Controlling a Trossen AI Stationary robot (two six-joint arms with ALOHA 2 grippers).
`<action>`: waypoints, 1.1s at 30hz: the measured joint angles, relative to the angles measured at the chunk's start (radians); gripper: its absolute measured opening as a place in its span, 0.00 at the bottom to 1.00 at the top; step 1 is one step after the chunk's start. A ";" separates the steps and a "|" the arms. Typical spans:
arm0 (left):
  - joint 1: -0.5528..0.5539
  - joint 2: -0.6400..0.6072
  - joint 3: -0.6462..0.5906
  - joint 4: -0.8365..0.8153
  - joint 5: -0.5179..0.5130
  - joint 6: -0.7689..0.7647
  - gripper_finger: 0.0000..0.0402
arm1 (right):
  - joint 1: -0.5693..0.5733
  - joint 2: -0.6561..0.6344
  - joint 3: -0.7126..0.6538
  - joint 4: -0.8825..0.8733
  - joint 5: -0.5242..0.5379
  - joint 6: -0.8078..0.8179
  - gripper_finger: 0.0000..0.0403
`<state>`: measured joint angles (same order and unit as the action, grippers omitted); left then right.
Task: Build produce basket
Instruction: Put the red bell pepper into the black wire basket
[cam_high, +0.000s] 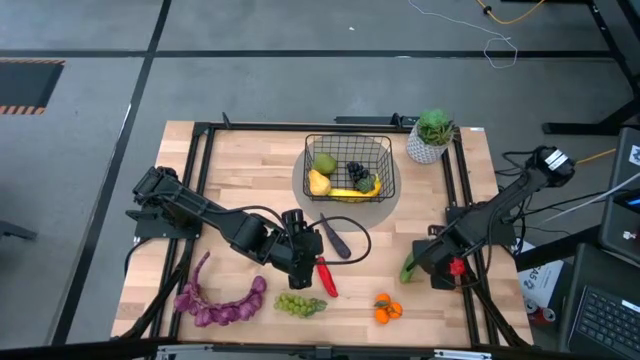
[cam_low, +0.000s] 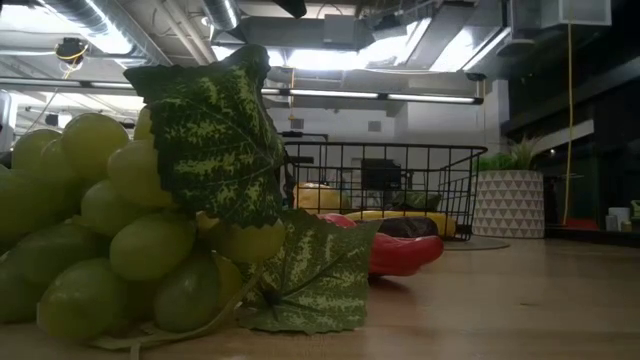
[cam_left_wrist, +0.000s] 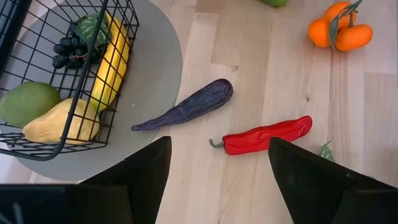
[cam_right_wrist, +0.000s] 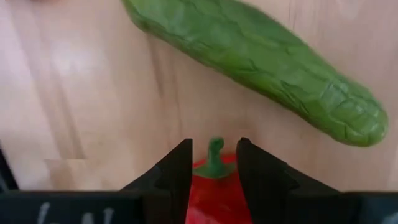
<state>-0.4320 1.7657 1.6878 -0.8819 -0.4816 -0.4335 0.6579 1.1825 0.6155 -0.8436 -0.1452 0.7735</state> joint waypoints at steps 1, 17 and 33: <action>0.000 0.000 0.000 0.000 0.000 0.000 0.66 | 0.000 0.016 0.000 0.000 -0.004 0.001 0.31; 0.000 0.000 0.000 0.000 0.000 -0.001 0.66 | -0.002 0.142 0.003 0.011 -0.049 0.007 0.29; 0.000 0.000 0.000 0.000 0.000 -0.001 0.66 | 0.000 0.144 0.102 -0.042 -0.072 -0.186 0.03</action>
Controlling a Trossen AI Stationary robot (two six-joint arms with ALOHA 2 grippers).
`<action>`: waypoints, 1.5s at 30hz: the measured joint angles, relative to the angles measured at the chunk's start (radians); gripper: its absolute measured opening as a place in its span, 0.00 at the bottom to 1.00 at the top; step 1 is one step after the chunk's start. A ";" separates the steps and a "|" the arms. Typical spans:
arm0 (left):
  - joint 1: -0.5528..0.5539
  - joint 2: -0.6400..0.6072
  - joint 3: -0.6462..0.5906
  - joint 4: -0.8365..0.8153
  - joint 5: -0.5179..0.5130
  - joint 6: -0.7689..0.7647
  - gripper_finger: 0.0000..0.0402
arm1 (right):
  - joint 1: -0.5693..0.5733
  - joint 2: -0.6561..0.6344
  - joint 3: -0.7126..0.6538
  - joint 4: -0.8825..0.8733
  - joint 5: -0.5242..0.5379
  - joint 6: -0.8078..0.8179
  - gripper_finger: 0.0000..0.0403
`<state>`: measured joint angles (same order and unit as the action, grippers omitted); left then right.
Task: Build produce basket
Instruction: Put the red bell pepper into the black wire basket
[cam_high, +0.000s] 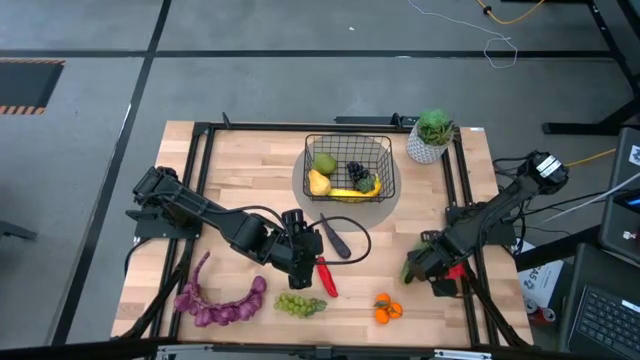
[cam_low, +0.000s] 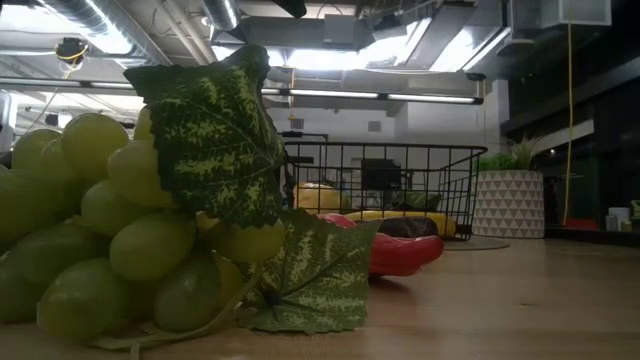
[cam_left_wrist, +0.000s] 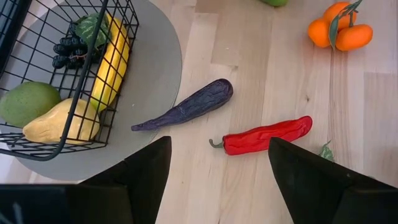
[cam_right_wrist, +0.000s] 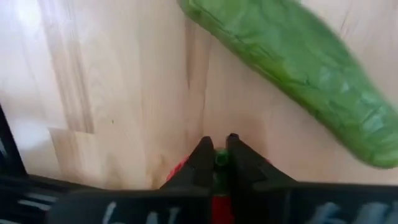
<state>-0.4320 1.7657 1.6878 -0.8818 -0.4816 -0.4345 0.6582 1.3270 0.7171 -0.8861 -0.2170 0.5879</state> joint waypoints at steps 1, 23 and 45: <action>0.000 0.000 0.000 0.000 0.000 0.000 0.66 | 0.000 0.000 0.014 -0.015 0.014 -0.021 0.03; 0.001 0.000 0.000 0.000 -0.021 0.020 0.66 | -0.032 -0.034 0.444 -0.200 1.320 -0.720 0.04; 0.127 0.000 0.000 0.018 -0.137 0.158 0.66 | -0.635 -0.256 0.232 0.667 0.436 -1.226 0.04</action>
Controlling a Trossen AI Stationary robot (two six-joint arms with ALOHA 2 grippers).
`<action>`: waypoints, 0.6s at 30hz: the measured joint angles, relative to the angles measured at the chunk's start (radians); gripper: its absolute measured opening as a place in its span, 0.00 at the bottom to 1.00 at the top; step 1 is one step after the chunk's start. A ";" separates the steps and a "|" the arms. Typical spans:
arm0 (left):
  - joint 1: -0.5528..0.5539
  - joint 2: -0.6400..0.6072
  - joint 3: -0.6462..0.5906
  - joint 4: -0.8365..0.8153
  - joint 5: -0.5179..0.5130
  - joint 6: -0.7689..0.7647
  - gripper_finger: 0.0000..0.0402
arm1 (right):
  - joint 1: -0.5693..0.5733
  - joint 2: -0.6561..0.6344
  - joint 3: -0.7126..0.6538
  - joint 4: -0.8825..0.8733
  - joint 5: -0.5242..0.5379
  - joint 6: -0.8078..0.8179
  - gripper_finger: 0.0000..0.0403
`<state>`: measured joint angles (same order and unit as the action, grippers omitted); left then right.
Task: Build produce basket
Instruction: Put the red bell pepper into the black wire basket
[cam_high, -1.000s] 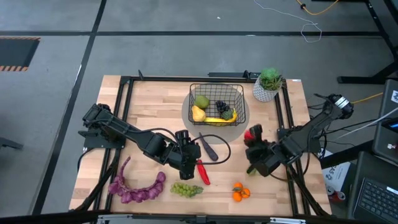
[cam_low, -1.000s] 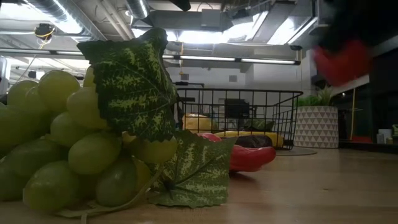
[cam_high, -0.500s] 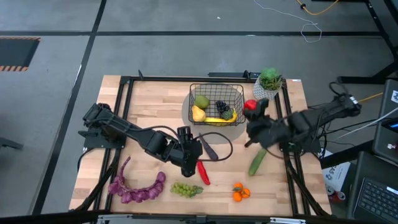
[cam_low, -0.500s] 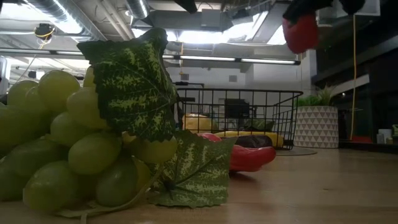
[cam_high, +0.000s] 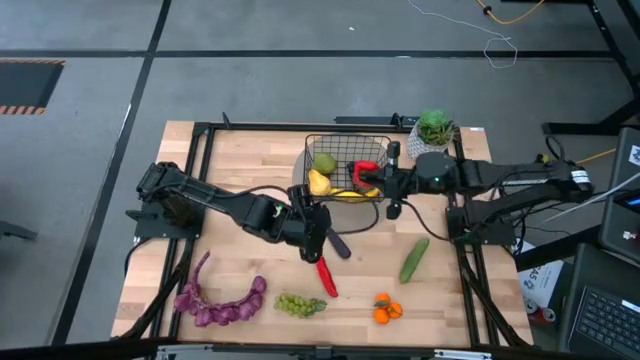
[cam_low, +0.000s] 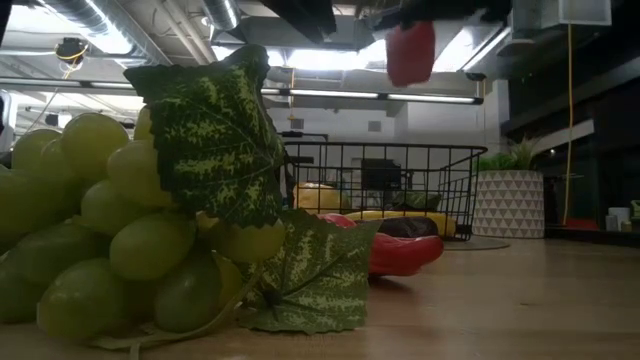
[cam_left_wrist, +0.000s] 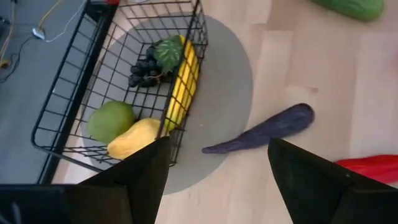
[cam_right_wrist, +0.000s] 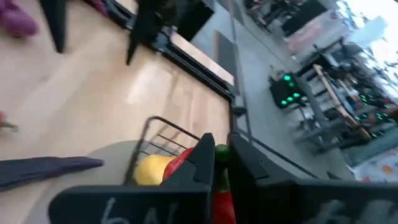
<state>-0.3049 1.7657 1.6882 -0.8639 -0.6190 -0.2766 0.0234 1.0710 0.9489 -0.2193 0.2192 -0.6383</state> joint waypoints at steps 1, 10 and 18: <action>0.007 0.000 0.000 0.001 0.000 0.000 0.66 | -0.018 0.000 -0.027 0.037 -0.002 -0.001 0.04; 0.057 0.000 0.000 0.016 0.002 0.000 0.66 | -0.176 0.000 -0.207 0.245 -0.101 0.003 0.04; 0.104 0.000 0.000 0.071 0.003 0.000 0.66 | -0.267 0.000 -0.238 0.355 -0.287 0.009 0.05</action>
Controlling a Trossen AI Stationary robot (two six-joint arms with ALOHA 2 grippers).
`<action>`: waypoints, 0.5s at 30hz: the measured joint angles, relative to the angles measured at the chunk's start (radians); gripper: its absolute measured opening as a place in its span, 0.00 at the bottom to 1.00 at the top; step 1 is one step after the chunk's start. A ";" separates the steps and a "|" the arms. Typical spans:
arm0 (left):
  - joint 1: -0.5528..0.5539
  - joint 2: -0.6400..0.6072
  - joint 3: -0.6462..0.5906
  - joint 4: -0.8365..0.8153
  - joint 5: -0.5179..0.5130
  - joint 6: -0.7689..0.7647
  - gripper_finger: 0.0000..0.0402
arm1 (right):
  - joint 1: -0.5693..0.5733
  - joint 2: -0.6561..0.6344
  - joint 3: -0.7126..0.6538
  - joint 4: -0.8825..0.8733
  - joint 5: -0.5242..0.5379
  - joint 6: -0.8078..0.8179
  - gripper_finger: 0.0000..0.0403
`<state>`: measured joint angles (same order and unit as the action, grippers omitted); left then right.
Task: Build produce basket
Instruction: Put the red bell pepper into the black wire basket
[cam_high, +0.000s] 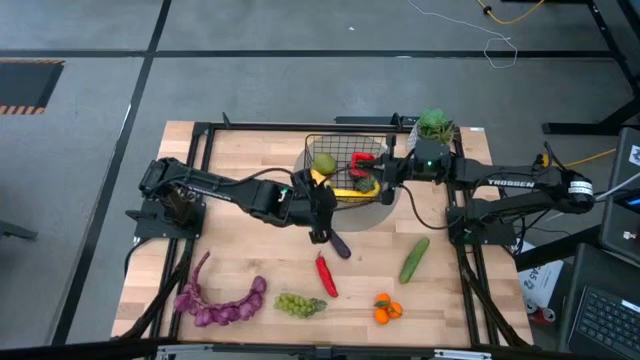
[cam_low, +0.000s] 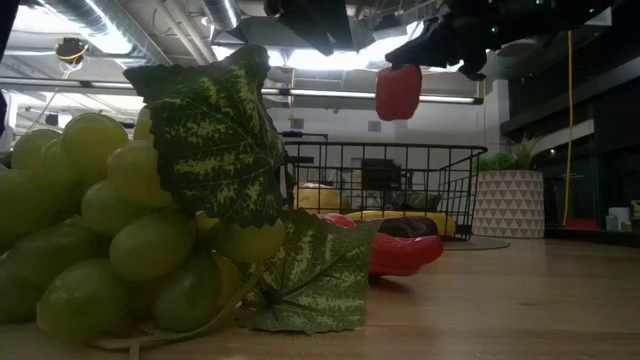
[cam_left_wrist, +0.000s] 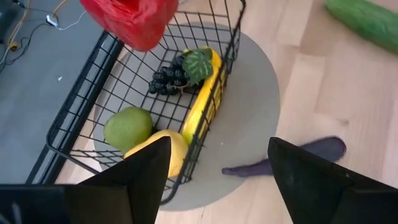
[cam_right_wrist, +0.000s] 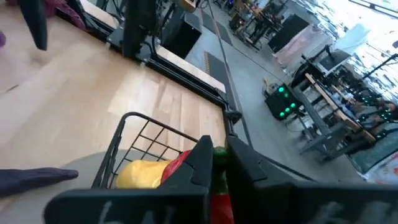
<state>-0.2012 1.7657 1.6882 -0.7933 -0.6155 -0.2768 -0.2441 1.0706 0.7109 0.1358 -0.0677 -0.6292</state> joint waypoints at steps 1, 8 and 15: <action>0.006 0.000 0.000 0.009 0.000 0.000 0.66 | -0.007 0.000 0.000 -0.001 -0.007 0.000 0.05; 0.044 0.000 0.000 0.045 0.000 0.000 0.66 | -0.030 0.001 -0.001 0.020 0.054 0.057 0.10; 0.068 0.000 0.000 0.048 0.000 0.000 0.66 | -0.030 0.001 -0.001 0.049 0.100 0.071 0.11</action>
<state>-0.1337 1.7657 1.6882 -0.7456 -0.6155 -0.2768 -0.2737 1.0718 0.7101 0.1849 0.0322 -0.5578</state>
